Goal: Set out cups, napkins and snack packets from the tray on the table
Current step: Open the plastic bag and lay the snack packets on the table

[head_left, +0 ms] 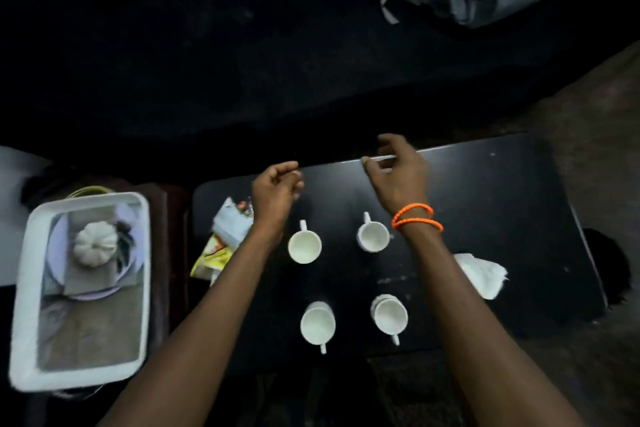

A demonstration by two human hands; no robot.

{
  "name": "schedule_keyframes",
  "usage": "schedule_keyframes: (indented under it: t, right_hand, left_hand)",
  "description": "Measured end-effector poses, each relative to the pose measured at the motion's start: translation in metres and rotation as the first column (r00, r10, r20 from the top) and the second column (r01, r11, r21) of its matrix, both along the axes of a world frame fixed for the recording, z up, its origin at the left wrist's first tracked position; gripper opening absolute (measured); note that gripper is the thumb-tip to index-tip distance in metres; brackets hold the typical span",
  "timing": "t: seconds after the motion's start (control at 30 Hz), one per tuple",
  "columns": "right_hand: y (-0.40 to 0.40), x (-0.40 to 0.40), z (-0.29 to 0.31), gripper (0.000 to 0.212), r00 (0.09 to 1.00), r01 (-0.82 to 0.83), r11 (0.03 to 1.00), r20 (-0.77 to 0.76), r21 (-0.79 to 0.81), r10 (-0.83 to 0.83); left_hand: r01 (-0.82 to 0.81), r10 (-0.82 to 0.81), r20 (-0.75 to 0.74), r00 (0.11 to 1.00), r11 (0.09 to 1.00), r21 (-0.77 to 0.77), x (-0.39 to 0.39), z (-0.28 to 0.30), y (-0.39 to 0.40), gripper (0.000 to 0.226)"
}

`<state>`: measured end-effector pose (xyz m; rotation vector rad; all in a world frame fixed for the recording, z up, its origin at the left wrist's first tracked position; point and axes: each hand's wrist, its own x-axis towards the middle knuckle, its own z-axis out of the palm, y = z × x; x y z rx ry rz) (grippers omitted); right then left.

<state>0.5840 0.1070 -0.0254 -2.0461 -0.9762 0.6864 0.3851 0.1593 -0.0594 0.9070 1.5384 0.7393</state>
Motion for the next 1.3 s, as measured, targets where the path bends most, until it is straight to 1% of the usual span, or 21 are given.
schedule_keyframes:
  t: [0.07,0.17,0.23,0.33,0.4,0.5,0.6,0.67,0.73,0.83,0.87,0.93,1.0,1.07,1.1,1.13,1.17,1.2,1.23,1.27,1.3]
  right_hand:
    - [0.018,-0.052,-0.011,0.034,0.991,-0.124,0.991,-0.058,-0.051,0.121]
    - [0.031,-0.12,-0.037,0.034,0.949,-0.312,0.925,-0.121,-0.216,0.292]
    - [0.033,-0.158,-0.055,0.042,0.926,-0.371,0.867,-0.197,-0.333,0.321]
    - [0.03,-0.202,-0.074,0.06,0.931,-0.325,0.853,-0.298,-0.407,0.213]
    - [0.029,-0.223,-0.083,0.066,0.939,-0.278,0.863,-0.309,-0.422,0.152]
    - [0.028,-0.241,-0.09,0.066,0.938,-0.242,0.867,-0.334,-0.435,0.094]
    - [0.028,-0.244,-0.085,0.063,0.92,-0.179,0.892,-0.392,-0.415,0.002]
    - [0.029,-0.236,-0.076,0.06,0.882,-0.1,0.932,-0.464,-0.349,-0.079]
    - [0.033,-0.217,-0.066,0.053,0.866,-0.034,0.966,-0.49,-0.255,-0.098]
    - [0.041,-0.173,-0.054,0.039,0.922,0.004,0.992,-0.383,-0.13,-0.054]
    - [0.043,-0.155,-0.053,0.037,0.955,0.006,0.994,-0.295,-0.112,-0.039]
    - [0.042,-0.11,-0.057,0.037,1.0,0.006,0.993,0.0,-0.114,-0.006]
    - [0.04,-0.072,-0.067,0.04,0.947,-0.05,0.983,0.303,-0.177,0.103]
    - [0.04,-0.061,-0.075,0.043,0.808,-0.18,0.95,0.512,-0.255,0.291]
    - [0.041,-0.063,-0.078,0.045,0.715,-0.27,0.904,0.56,-0.33,0.418]
    - [0.041,-0.066,-0.08,0.05,0.635,-0.359,0.828,0.537,-0.43,0.554]
    - [0.042,-0.069,-0.082,0.056,0.591,-0.438,0.732,0.446,-0.522,0.672]
    - [0.04,-0.068,-0.084,0.063,0.604,-0.497,0.643,0.3,-0.583,0.739]
    - [0.036,-0.063,-0.086,0.067,0.669,-0.529,0.605,0.146,-0.595,0.729]
    - [0.031,-0.056,-0.09,0.065,0.736,-0.525,0.636,0.074,-0.566,0.673]
    - [0.028,-0.049,-0.092,0.06,0.794,-0.481,0.705,0.08,-0.521,0.602]
  left_hand:
    - [-0.133,0.134,-0.136,0.982,0.991,0.019,-0.047,-0.009,0.001,0.018]
    - [-0.331,0.316,-0.359,0.878,0.944,0.023,-0.108,-0.023,-0.004,0.022]
    - [-0.365,0.306,-0.413,0.858,0.928,-0.072,-0.137,-0.035,-0.008,0.018]
    - [-0.325,0.24,-0.329,0.913,0.916,-0.236,-0.157,-0.048,-0.007,0.038]
    - [-0.318,0.248,-0.255,0.935,0.903,-0.289,-0.163,-0.054,-0.006,0.037]
    - [-0.298,0.226,-0.248,0.942,0.902,-0.311,-0.169,-0.057,-0.005,0.035]
    - [-0.326,0.27,-0.206,0.941,0.887,-0.325,-0.171,-0.056,-0.003,0.037]
    - [-0.328,0.299,-0.137,0.945,0.878,-0.349,-0.165,-0.05,0.001,0.035]
    - [-0.254,0.253,-0.054,0.966,0.89,-0.378,-0.15,-0.041,0.008,0.035]
    - [-0.119,0.142,0.036,0.989,0.92,-0.373,-0.115,-0.03,0.026,0.034]
    - [-0.079,0.107,0.057,0.993,0.927,-0.367,-0.101,-0.029,0.033,0.034]
    - [0.022,0.015,0.098,0.995,0.929,-0.369,-0.064,-0.032,0.044,0.033]
    - [0.117,-0.084,0.103,0.991,0.915,-0.385,-0.033,-0.039,0.048,0.033]
    - [0.17,-0.15,0.083,0.985,0.912,-0.372,-0.022,-0.047,0.053,0.03]
    - [0.18,-0.17,0.058,0.984,0.918,-0.353,-0.021,-0.05,0.057,0.028]
    - [0.191,-0.196,0.02,0.98,0.925,-0.329,-0.02,-0.053,0.06,0.027]
    - [0.213,-0.235,-0.039,0.971,0.929,-0.302,-0.018,-0.057,0.062,0.028]
    - [0.244,-0.281,-0.097,0.955,0.928,-0.28,-0.015,-0.062,0.063,0.028]
    - [0.278,-0.324,-0.142,0.935,0.921,-0.272,-0.01,-0.066,0.061,0.028]
    - [0.305,-0.356,-0.162,0.92,0.913,-0.271,-0.004,-0.07,0.059,0.027]
    - [0.331,-0.385,-0.167,0.908,0.902,-0.278,0.0,-0.073,0.056,0.026]
